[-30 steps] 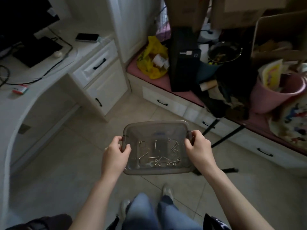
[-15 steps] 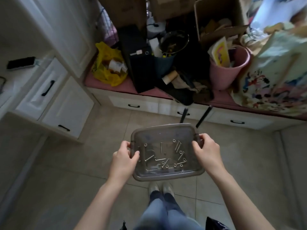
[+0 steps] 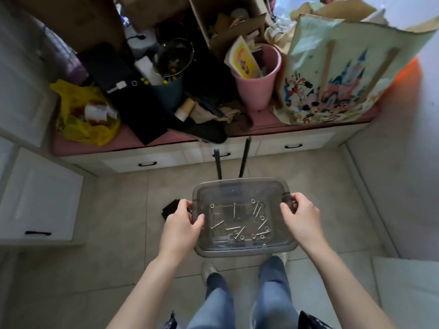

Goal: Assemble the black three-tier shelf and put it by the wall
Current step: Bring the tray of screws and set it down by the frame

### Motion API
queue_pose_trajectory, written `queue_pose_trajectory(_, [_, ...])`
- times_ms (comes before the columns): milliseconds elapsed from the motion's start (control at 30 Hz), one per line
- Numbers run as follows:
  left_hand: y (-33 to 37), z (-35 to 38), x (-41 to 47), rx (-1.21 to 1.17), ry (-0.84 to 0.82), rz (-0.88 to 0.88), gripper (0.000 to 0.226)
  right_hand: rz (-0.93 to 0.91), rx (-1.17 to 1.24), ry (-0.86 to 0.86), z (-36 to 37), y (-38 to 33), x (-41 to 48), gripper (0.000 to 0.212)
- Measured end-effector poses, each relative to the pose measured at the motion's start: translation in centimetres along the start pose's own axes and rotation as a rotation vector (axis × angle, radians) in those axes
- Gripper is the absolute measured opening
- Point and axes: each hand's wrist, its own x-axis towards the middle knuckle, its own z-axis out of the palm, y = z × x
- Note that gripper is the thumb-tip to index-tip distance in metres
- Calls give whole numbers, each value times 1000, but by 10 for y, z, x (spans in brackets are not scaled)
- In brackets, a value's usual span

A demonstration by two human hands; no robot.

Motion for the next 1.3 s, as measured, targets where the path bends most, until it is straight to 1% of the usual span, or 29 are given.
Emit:
queue_pose_trajectory(100, [19,16,7,11,-5,21,18,14,1,16,-14,14,12,6])
queue_pose_trajectory(233, [61,58,13,18,-13,34,20,29,10,27,-50,45,46,8])
queue_pose_trajectory(533, [153,169,12,24,14,-45,20,-34,-2,-77,-140,112,144,6])
queue_pose_trajectory(733, [191,222,18,68,4,-73,24,-12,-24,-105,-173,152,187,7])
queue_pose_trajectory(833, [204,246,26,98,-38,-99,25,25,-29,-113,-182,171,204,9])
queue_pose_trajectory(933, [212,270,36,92,-78,-123,26,41,-56,-131,-184,190,221,16])
queue_pose_trajectory(1033, [215,294,47,86,-107,-143,30,33,-157,-145,-182,207,238,21])
queue_pose_trajectory(1167, [213,332,68,59,-156,-189,23,21,-357,-141,-169,236,263,27])
queue_pose_trajectory(1300, [199,376,94,31,-285,-250,15,39,-426,-121,-143,267,294,33])
